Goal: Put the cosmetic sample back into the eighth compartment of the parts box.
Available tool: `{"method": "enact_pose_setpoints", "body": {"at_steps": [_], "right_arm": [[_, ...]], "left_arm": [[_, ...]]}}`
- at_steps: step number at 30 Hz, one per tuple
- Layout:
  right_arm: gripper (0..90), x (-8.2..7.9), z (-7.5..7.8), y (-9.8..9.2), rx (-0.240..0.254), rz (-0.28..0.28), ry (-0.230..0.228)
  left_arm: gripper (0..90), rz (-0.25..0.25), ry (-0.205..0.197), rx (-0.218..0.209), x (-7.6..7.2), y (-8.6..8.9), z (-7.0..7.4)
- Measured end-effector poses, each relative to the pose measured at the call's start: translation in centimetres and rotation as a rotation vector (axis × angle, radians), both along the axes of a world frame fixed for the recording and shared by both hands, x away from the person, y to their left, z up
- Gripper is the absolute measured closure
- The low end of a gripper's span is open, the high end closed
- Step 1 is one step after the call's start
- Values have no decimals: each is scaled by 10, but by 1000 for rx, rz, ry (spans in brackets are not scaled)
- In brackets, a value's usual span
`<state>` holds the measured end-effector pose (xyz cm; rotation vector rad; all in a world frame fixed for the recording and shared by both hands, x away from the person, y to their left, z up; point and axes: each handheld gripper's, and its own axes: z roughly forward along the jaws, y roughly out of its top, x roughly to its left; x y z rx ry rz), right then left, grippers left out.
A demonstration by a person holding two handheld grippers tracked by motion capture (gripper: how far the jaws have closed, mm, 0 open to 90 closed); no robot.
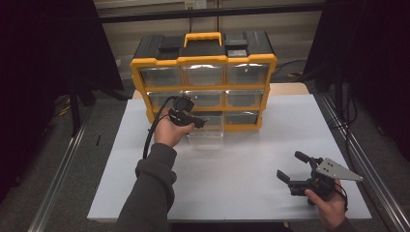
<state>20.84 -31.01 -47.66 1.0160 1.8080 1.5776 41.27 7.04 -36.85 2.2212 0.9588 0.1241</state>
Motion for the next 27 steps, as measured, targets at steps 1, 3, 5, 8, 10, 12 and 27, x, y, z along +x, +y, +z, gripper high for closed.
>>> {"method": "enact_pose_setpoints", "body": {"at_steps": [1,3,5,8,10,12,27], "right_arm": [[21,0,0,0,0,0,0],[22,0,0,1,8,-4,1],[21,0,0,0,7,-4,1],[22,0,0,0,7,-4,1],[22,0,0,1,8,-3,2],[22,-1,0,0,-2,5,0],[22,0,1,0,1,4,0]], "left_arm": [[812,2,0,-3,0,0,-1],[811,3,-4,1,0,-1,-1],[812,3,-2,1,0,-1,-1],[811,4,-4,0,0,-1,-2],[811,2,1,6,1,-1,-1],[811,12,0,-3,0,-2,-3],[811,16,-4,13,1,-2,-9]]}}
